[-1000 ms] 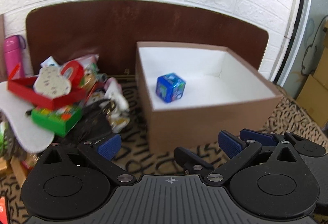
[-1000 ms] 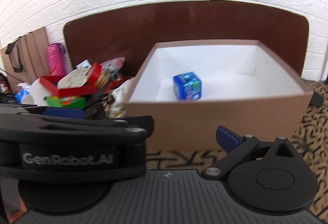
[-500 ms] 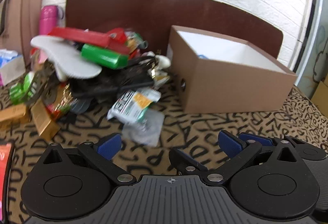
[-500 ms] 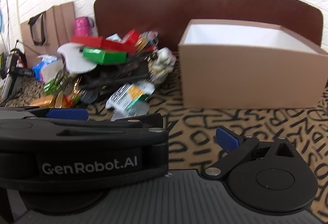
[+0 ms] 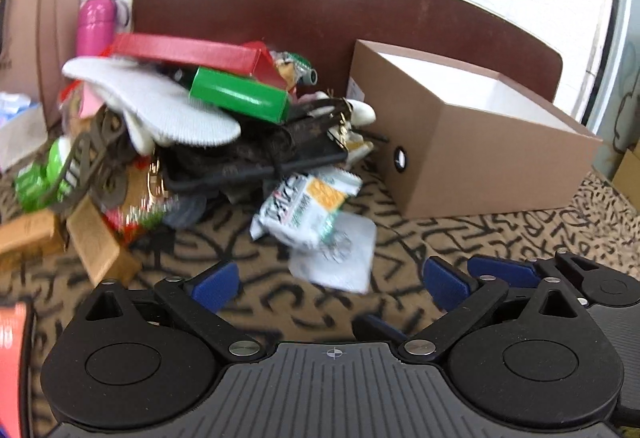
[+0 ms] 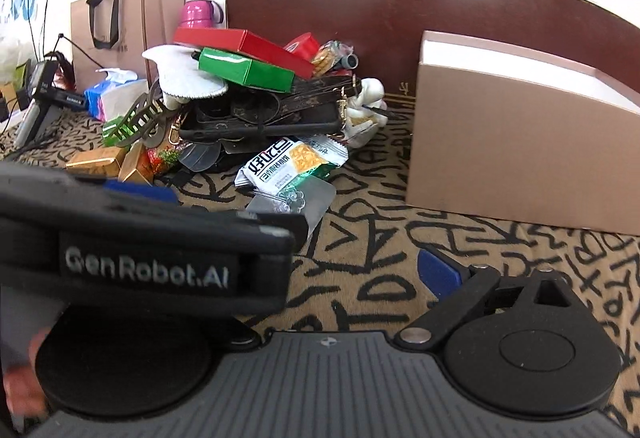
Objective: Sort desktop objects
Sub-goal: 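Move the left tool back to the pile toward the snack packet, then grasp a clear plastic piece with the left gripper while the right gripper grasps the snack packet, then carry the clear piece with the left gripper while the right gripper carries the snack packet to the box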
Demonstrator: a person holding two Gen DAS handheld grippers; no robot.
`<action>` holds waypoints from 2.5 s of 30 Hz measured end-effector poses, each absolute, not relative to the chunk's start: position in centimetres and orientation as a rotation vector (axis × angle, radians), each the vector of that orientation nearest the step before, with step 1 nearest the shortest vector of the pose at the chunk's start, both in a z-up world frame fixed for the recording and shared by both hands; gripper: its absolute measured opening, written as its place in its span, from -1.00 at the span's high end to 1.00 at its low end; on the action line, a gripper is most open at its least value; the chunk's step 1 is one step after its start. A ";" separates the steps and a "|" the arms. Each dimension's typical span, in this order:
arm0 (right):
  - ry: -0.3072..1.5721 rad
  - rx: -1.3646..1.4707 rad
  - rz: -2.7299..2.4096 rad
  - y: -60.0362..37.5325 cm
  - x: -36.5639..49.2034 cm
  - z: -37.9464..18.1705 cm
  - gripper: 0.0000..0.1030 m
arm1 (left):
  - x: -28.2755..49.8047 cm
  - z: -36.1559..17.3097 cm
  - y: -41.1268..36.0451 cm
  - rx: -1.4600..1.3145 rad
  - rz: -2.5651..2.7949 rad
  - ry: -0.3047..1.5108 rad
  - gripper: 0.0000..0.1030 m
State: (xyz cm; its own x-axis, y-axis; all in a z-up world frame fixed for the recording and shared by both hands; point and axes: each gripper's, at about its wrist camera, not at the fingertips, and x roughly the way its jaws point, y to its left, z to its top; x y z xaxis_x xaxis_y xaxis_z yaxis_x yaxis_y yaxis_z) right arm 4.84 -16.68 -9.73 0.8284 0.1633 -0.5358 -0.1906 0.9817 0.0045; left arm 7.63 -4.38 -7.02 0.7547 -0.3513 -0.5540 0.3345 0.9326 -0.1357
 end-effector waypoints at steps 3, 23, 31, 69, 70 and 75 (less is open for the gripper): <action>0.586 -0.057 0.210 -16.4 5.9 -10.1 -0.77 | 9.4 -7.1 -4.0 -0.020 -0.392 0.618 -0.84; 0.615 -0.053 0.299 -15.2 9.8 -10.6 -0.08 | 16.8 -8.4 -4.4 -0.117 -0.484 0.733 -0.32; 0.622 0.064 0.304 -17.3 8.9 -10.3 0.68 | 16.3 -8.1 -3.9 -0.187 -0.494 0.753 0.24; 0.575 -0.040 0.291 -17.7 8.4 -9.1 -0.25 | 7.5 -6.7 -0.6 -0.170 -0.549 0.795 1.00; 0.579 -0.055 0.285 -17.4 8.6 -9.4 -0.26 | 7.4 -6.8 -0.6 -0.169 -0.545 0.796 1.00; 0.588 -0.107 0.271 -17.2 8.7 -10.2 -0.17 | 7.2 -7.0 -0.6 -0.151 -0.542 0.793 0.90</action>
